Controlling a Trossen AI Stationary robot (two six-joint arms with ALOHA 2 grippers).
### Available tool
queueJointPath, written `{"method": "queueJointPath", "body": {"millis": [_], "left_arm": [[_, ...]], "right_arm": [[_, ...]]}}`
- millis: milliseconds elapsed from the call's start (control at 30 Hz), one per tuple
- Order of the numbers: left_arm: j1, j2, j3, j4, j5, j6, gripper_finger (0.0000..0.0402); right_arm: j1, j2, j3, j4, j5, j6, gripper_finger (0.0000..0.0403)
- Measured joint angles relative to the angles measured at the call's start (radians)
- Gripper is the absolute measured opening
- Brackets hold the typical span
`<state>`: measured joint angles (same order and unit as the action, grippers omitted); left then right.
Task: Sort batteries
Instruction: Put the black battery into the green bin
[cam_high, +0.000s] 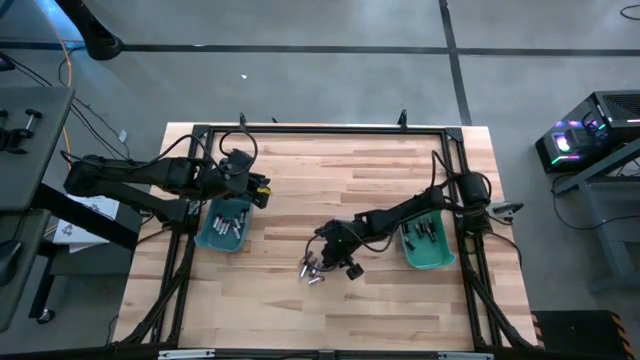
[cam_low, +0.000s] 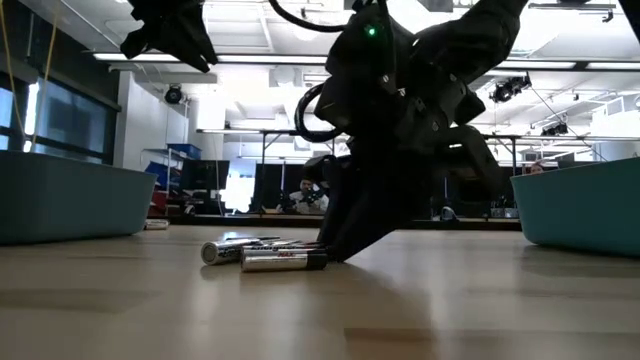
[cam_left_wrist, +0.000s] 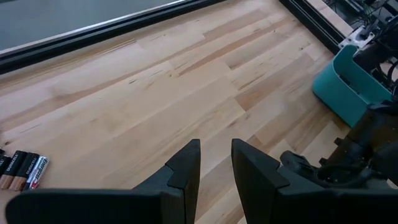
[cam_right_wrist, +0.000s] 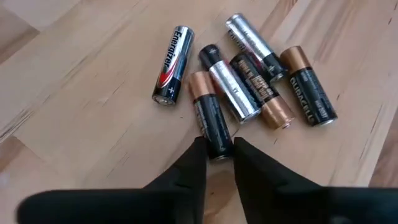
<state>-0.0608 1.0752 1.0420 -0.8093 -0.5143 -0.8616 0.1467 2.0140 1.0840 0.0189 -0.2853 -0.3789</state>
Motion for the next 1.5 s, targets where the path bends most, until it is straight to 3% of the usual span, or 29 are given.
{"method": "queueJointPath", "body": {"millis": [167,400,667,1000,1167,1333,1500], "left_arm": [[0.0,0.0,0.0,0.0,0.0,0.0,0.0085],[0.0,0.0,0.0,0.0,0.0,0.0,0.0085],[0.0,0.0,0.0,0.001,-0.001,0.001,0.0085],[0.001,0.0,0.0,0.002,-0.021,0.003,0.0085],[0.002,0.0,0.0,0.008,-0.036,0.061,0.0085],[0.002,0.0,0.0,0.027,-0.061,0.105,0.0085],[0.013,0.0,0.0,0.071,-0.078,0.14,0.0085]], "right_arm": [[0.002,0.0,0.0,-0.001,0.006,0.0,0.0027],[0.002,-0.02,0.0,-0.055,0.018,0.041,0.0026],[-0.004,-0.222,-0.006,-0.332,0.021,0.17,0.0019],[0.018,-0.614,-0.004,-0.781,-0.012,0.701,0.0017],[0.093,-0.821,-0.025,-1.024,0.063,1.033,0.0016],[0.179,-1.042,-0.147,-1.19,0.174,1.491,0.0016],[0.201,-1.166,-0.351,-1.145,0.133,1.813,0.0016]]}}
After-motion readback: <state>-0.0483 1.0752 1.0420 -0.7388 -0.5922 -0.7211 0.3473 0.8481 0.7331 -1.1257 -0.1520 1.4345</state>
